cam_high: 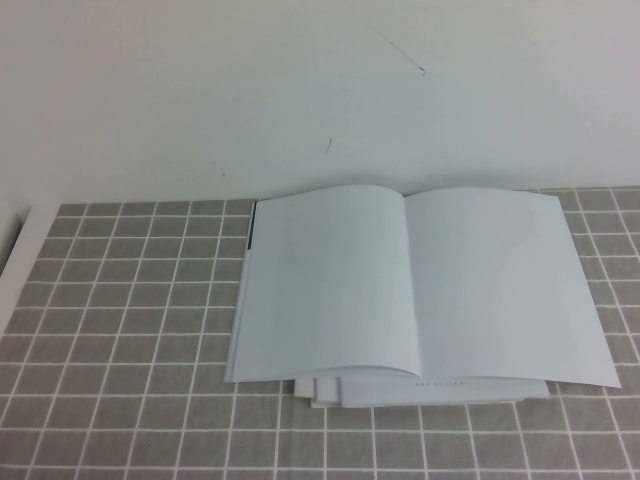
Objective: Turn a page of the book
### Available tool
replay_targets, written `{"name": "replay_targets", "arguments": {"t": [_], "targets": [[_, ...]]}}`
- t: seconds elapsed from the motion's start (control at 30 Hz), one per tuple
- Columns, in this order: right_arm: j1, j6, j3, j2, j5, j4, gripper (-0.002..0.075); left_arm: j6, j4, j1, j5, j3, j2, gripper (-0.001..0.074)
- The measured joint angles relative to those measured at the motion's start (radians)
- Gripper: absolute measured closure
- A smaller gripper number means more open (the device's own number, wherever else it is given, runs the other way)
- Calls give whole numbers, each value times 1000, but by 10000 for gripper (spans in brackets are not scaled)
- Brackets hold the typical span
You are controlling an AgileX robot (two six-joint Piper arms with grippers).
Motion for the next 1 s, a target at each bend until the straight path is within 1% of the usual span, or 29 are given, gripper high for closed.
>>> {"name": "replay_targets", "arguments": {"t": [0.07,0.9,0.93,1.0], "targets": [[0,0,0,0,0,0,728,-2,15,0,43,-2,0,738],[0,0,0,0,0,5,728,-17,-14,0,58,-4,-1,738],[0,-2,0,0,-2,-2,728,-17,-14,0,58,-4,-1,738],[0,-40,0,0,-17,-72,728,-17,-16,0,58,-4,-1,738]]}}
